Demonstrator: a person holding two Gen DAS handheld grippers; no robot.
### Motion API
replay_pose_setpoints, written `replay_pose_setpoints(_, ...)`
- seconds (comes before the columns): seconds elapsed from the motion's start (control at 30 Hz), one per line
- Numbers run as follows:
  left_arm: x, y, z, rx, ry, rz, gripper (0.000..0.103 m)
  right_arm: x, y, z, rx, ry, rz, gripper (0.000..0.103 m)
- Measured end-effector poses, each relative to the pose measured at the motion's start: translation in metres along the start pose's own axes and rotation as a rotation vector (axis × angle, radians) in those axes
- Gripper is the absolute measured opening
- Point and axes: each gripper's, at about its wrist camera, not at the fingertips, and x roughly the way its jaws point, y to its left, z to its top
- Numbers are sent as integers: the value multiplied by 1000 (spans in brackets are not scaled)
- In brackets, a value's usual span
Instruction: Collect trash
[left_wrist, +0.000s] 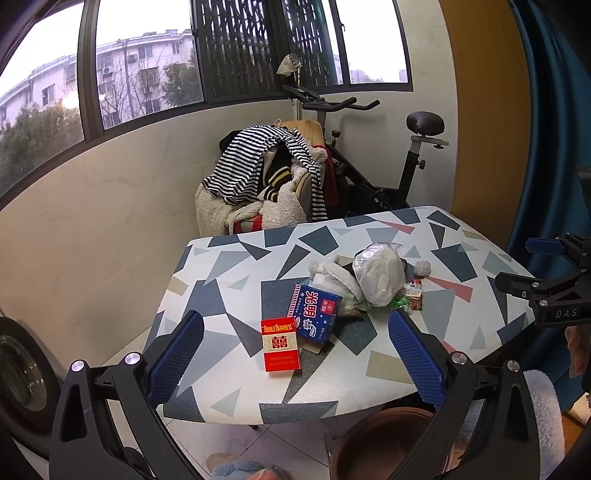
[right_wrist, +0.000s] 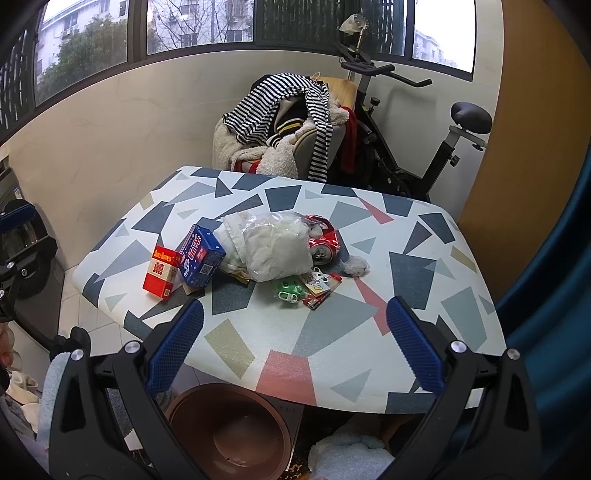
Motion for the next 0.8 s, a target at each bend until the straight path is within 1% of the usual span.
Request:
replay_pose_setpoints(0.47, -1, 0, 1, -2, 3, -6, 98, -3, 3, 3, -4, -3, -12, 97)
replay_pose_setpoints(0.8, -6, 1, 6, -3, -13, -15, 98, -4, 1, 5, -9, -9, -14, 98)
